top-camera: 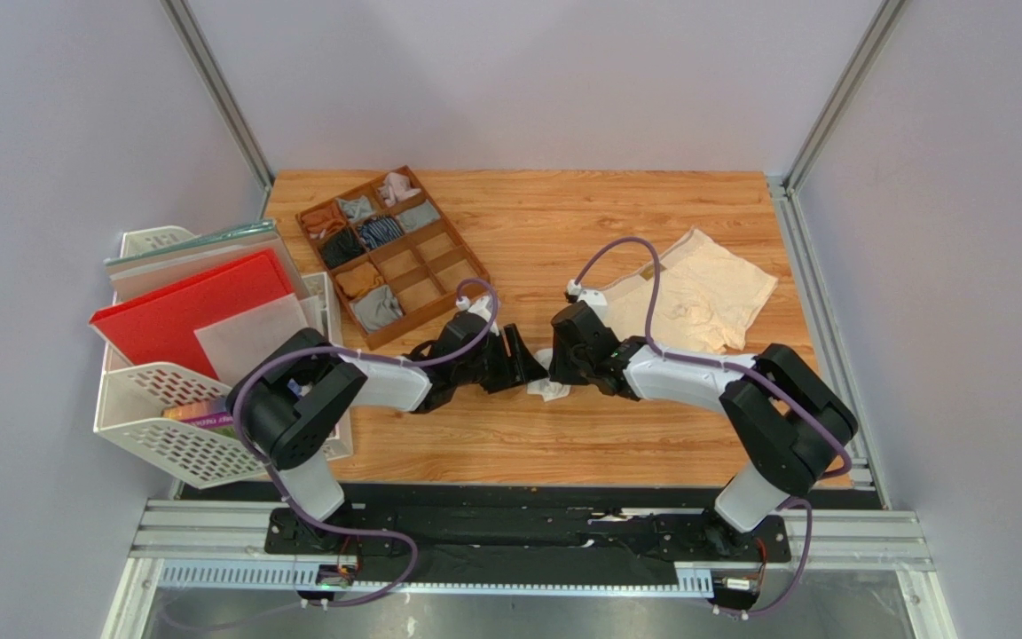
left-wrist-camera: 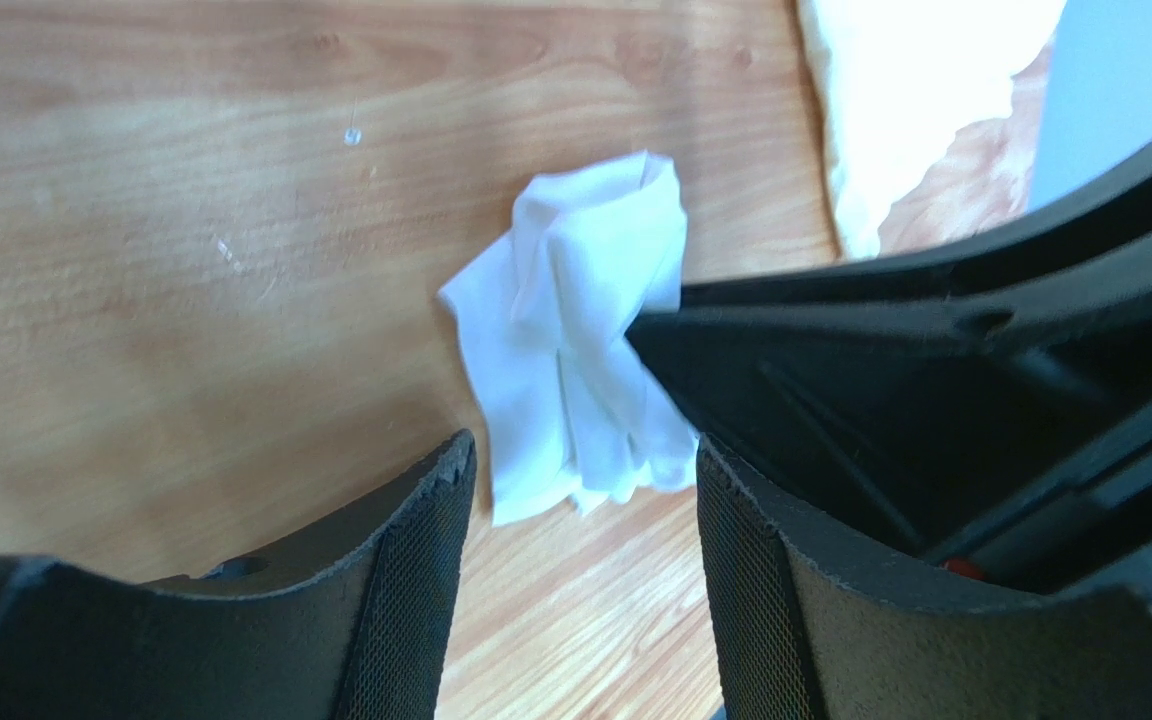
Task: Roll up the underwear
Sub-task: Roll the underwear at the center of the board, then place the underwear in the storage box.
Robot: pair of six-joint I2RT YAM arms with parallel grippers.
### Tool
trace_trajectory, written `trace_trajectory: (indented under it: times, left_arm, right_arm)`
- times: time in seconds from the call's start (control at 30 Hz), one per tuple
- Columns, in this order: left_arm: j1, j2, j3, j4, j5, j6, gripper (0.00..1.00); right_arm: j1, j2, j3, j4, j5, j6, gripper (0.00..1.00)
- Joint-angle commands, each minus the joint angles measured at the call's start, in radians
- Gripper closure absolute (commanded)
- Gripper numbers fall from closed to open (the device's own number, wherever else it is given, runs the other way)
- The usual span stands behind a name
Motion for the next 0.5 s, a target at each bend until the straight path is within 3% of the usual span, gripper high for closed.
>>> trace_trajectory:
  times: [0.0,0.17,0.3,0.47]
  left_arm:
    - [0.008,0.065,-0.023,0.068,-0.039,-0.072,0.38]
    - [0.006,0.114,-0.017,0.113,-0.020,-0.100,0.40]
    - [0.006,0.107,-0.029,0.110,-0.023,-0.095,0.53]
    - [-0.001,0.131,-0.012,0.100,-0.011,-0.087,0.57]
  right_arm:
    - [0.020,0.022,-0.012,-0.111,-0.017,0.001,0.72]
    - [0.023,0.024,-0.012,-0.109,-0.014,0.003,0.72]
    - [0.023,0.022,-0.014,-0.104,-0.014,0.006,0.72]
    - [0.026,0.024,-0.009,-0.098,-0.021,0.011,0.72]
